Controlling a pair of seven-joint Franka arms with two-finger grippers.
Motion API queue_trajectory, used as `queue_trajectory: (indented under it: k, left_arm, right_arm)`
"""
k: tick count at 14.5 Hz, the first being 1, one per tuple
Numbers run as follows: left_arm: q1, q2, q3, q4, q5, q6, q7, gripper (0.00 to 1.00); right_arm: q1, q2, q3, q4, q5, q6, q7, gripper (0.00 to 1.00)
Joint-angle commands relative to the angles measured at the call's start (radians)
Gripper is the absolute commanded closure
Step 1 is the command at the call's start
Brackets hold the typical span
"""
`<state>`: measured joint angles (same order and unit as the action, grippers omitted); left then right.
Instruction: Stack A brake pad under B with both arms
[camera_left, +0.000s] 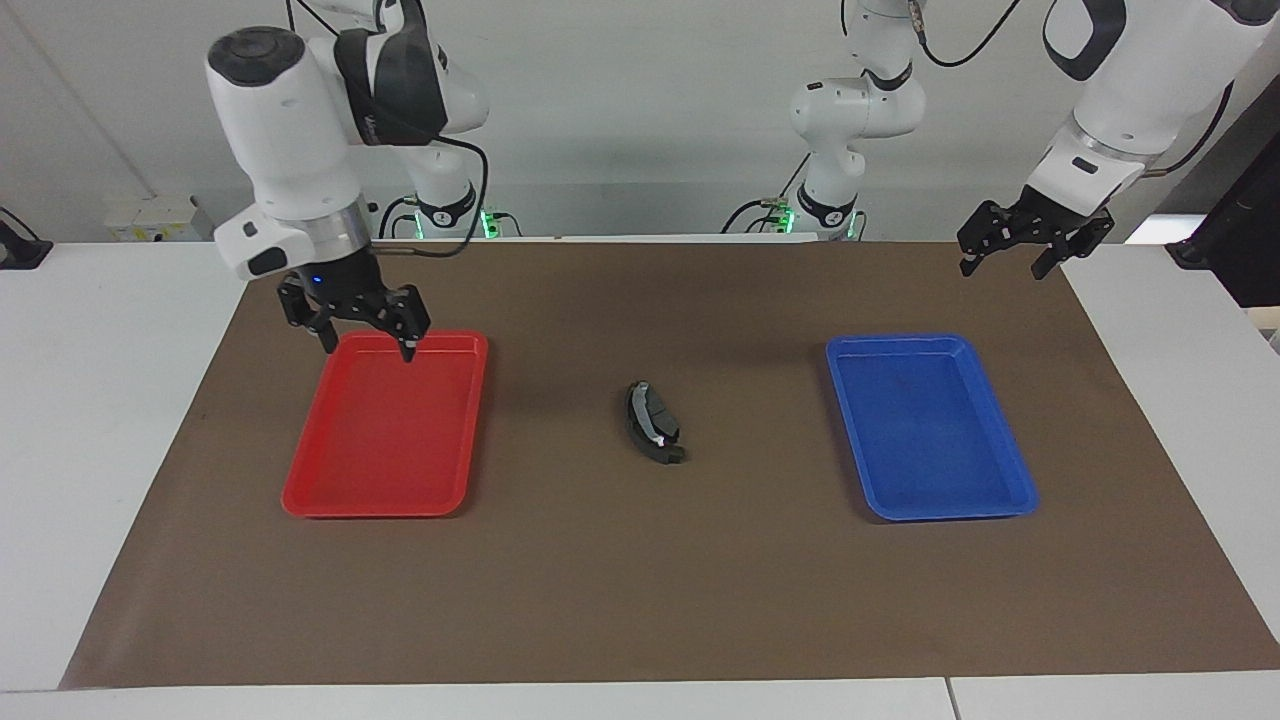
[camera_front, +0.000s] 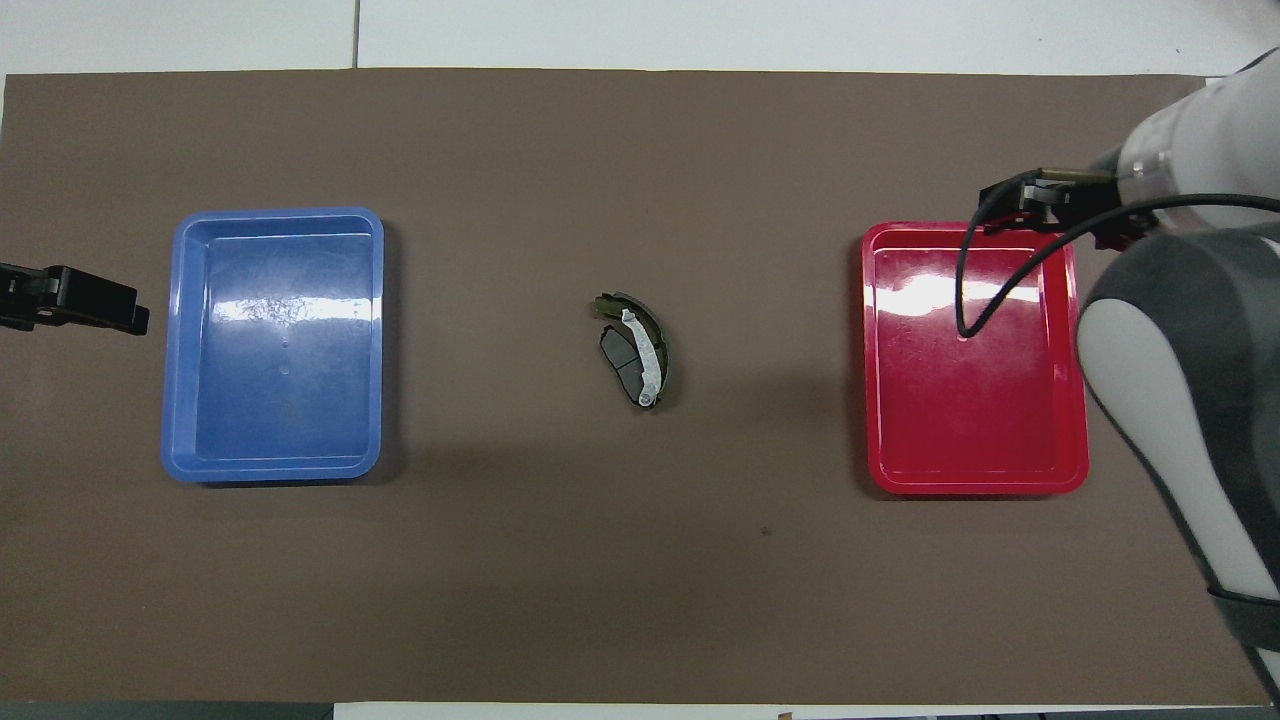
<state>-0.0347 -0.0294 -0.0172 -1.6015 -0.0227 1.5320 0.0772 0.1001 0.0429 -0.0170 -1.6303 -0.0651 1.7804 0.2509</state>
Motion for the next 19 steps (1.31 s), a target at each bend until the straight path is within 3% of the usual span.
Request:
queue_trajectory:
  k: [1, 3, 7, 10, 15, 19]
  left_arm:
    - [0.002, -0.020, 0.002, -0.020, 0.012, 0.002, -0.011, 0.02]
    - [0.002, -0.020, 0.002, -0.020, 0.012, 0.000, -0.011, 0.02]
    - [0.001, -0.020, 0.002, -0.020, 0.012, 0.002, -0.010, 0.02]
    - [0.002, -0.020, 0.002, -0.020, 0.012, 0.000, -0.011, 0.02]
    - [0.001, -0.020, 0.002, -0.020, 0.012, 0.002, -0.011, 0.02]
    - [0.001, -0.020, 0.002, -0.020, 0.012, 0.002, -0.011, 0.02]
  right_arm:
    - [-0.048, -0.055, 0.009, 0.009, -0.007, -0.106, -0.067, 0.00]
    - [-0.056, -0.048, 0.008, 0.073, -0.002, -0.226, -0.070, 0.00]
    - [-0.072, -0.051, 0.000, 0.081, 0.014, -0.269, -0.073, 0.00]
    - [-0.077, -0.032, 0.003, 0.153, 0.016, -0.332, -0.075, 0.00]
    - [-0.022, -0.044, -0.057, 0.124, 0.030, -0.320, -0.071, 0.00]
    - [-0.039, -0.072, -0.055, 0.070, 0.030, -0.325, -0.073, 0.00]
